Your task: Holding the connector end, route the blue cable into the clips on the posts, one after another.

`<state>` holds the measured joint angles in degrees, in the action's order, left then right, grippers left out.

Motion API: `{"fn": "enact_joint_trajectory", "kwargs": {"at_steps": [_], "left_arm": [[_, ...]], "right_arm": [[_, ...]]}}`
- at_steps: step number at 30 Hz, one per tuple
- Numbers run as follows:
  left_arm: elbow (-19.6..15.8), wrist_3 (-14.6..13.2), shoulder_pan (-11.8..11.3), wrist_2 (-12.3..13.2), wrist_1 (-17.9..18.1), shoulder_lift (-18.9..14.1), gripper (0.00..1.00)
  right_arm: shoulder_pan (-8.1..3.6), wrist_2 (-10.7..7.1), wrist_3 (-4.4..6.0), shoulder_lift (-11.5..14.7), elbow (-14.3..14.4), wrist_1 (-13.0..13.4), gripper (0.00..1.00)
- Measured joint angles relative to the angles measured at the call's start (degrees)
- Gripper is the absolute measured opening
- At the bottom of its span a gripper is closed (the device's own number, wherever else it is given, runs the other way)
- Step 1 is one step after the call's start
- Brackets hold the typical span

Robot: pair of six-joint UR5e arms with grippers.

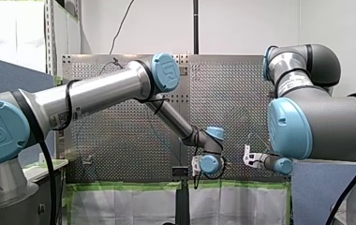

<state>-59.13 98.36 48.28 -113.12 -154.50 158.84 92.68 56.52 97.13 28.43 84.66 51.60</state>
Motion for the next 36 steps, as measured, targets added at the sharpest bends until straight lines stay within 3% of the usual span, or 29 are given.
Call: {"fn": "enact_joint_trajectory", "kwargs": {"at_steps": [20, 25, 36], "left_arm": [[0.0, 0.4, 0.0, -0.1, -0.5, 0.0, 0.98], [-0.1, 0.8, -0.2, -1.3, -1.3, -0.1, 0.98], [-5.1, 1.4, 0.3, -3.6, 2.5, -4.4, 0.98]], "right_arm": [[0.16, 0.0, 0.0, 0.0, 0.0, -0.1, 0.0], [-0.14, 0.0, 0.0, 0.0, 0.0, -0.3, 0.0], [-0.26, 0.0, 0.25, -0.1, 0.0, -0.3, 0.0]]}}
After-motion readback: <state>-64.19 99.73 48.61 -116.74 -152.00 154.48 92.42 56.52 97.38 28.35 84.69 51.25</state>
